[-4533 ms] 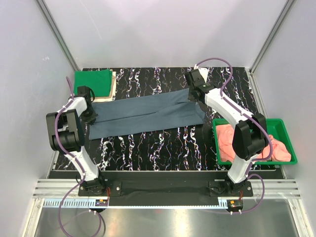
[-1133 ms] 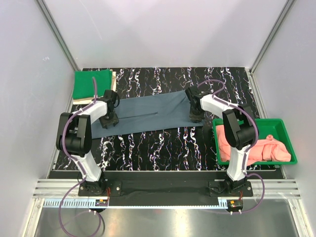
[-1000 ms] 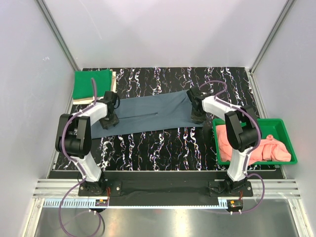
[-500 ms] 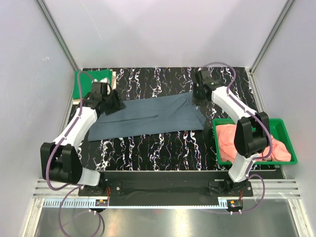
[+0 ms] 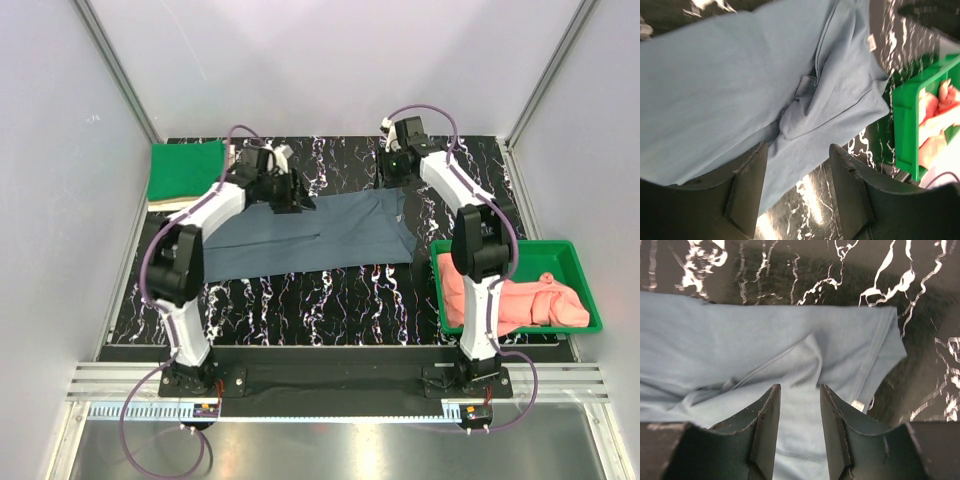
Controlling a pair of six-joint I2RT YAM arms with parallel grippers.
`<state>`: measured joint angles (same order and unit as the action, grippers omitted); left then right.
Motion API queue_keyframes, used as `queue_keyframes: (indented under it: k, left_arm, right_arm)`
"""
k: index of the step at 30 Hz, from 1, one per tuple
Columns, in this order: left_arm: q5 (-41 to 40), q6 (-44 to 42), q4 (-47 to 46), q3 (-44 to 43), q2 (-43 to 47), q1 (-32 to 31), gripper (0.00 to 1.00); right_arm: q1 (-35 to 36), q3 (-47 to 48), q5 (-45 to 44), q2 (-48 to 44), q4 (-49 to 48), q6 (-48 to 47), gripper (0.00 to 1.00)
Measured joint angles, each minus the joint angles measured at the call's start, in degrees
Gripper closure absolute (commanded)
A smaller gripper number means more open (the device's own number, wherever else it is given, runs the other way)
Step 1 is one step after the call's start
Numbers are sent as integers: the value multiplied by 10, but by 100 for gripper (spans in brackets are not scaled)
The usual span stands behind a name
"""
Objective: Fold and stack the t-shirts
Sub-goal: Fold the tshirt
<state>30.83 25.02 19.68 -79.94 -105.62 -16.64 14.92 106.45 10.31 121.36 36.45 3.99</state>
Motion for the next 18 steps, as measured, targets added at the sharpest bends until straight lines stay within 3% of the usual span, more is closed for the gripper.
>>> queue_keyframes:
  k: [8, 18]
  left_arm:
    - [25, -2, -2, -71, -116, -52, 40]
    - [34, -1, -13, -131, -209, -78, 40]
  right_arm:
    - [-5, 45, 18, 78, 12, -43, 52]
    - [-5, 85, 23, 136, 21, -74, 59]
